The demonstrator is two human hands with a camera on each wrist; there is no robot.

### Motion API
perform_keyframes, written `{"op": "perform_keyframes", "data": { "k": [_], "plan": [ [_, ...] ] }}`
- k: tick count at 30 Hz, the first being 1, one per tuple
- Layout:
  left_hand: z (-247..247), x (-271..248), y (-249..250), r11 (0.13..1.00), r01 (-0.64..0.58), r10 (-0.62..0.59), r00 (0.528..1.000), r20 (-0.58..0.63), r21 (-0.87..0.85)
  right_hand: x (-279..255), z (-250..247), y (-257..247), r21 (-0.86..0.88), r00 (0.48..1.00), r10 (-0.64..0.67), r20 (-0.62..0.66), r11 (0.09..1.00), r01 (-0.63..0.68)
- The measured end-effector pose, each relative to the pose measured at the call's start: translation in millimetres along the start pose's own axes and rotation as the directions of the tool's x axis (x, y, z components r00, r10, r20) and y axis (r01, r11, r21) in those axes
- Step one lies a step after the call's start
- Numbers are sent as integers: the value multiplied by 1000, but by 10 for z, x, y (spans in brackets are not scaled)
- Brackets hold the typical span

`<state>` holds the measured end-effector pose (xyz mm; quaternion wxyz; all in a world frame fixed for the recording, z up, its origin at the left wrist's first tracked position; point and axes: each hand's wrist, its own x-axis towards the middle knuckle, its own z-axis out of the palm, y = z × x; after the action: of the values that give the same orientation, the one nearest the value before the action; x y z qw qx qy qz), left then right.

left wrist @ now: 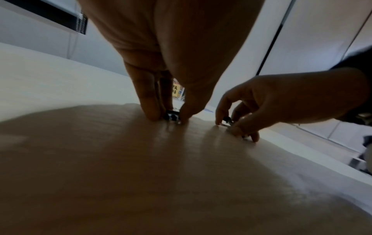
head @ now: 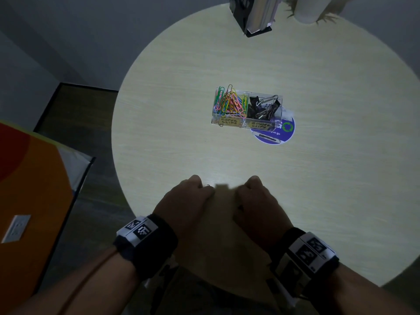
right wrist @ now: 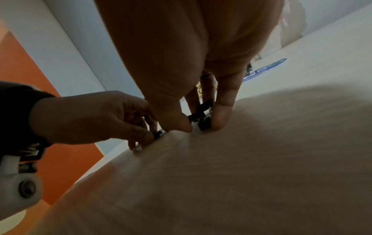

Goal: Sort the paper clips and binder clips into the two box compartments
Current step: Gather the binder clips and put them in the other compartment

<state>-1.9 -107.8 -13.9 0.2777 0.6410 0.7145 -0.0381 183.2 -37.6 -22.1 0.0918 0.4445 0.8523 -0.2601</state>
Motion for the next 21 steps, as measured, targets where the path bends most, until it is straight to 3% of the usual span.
{"op": "perform_keyframes", "data": {
  "k": [5,10,13,17,21],
  "plan": [
    [29,8,92,999,45,-43,995,-91,16,-4,21,23,49,999,32,-24,998,-31],
    [40,53,50,998,53,-58,978,-200,-32,-29,-20,57,56,996,-42,-84,997,47],
    [43,118,-41,984,45,-93,954,-284,-172,-20,-52,121,161,996,19,-84,987,-5],
    [-7,200,-85,826,205,-347,919,-186,-525,42,-48,205,427,978,143,-153,902,-65],
    [-178,294,61,610,188,-464,872,-155,-770,147,-170,312,639,944,315,-101,747,-181]
  ]
}}
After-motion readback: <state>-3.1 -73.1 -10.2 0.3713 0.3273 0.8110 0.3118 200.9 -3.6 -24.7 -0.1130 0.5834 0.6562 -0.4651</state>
